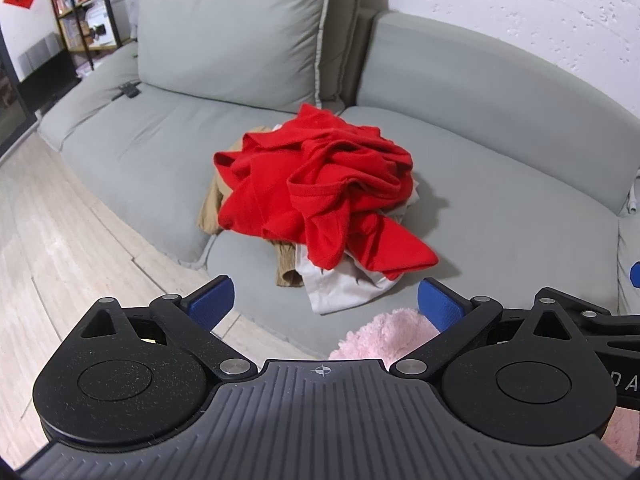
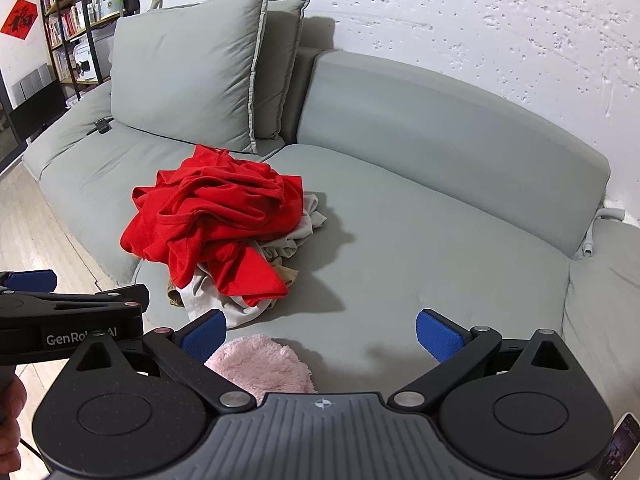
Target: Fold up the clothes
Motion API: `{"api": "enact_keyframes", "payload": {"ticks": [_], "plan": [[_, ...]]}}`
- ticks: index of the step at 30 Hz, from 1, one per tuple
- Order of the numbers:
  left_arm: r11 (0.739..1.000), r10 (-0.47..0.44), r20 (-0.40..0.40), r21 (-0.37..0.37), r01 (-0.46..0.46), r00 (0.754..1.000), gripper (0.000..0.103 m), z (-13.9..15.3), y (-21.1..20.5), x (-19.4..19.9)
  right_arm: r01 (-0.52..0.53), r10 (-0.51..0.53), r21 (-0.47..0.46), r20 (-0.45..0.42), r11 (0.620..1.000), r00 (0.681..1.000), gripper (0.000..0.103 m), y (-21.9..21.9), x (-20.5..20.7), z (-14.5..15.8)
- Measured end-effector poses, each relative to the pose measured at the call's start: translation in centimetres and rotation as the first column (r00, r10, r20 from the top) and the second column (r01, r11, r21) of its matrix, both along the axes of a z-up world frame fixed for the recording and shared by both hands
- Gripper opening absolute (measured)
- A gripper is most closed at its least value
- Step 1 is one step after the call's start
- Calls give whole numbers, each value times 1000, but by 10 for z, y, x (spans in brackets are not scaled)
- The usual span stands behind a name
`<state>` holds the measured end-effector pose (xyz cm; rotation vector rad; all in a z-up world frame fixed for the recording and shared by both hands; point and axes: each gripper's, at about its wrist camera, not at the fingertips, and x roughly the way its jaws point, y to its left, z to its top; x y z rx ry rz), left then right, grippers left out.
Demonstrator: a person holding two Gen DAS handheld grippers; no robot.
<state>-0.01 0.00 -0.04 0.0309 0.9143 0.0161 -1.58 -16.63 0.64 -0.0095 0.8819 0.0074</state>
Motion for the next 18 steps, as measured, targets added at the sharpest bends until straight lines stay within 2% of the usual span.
{"api": "enact_keyframes", "payload": {"ticks": [9, 18], "plan": [[1000, 11, -11, -7, -11, 1000, 101, -4, 1, -4, -6, 6, -34, 0, 999, 1000, 102, 8, -2, 2], [1000, 15, -14, -7, -15, 1000, 100, -5, 3, -2, -7, 7, -30, -1, 1000, 1000, 102, 4, 3, 2]]}}
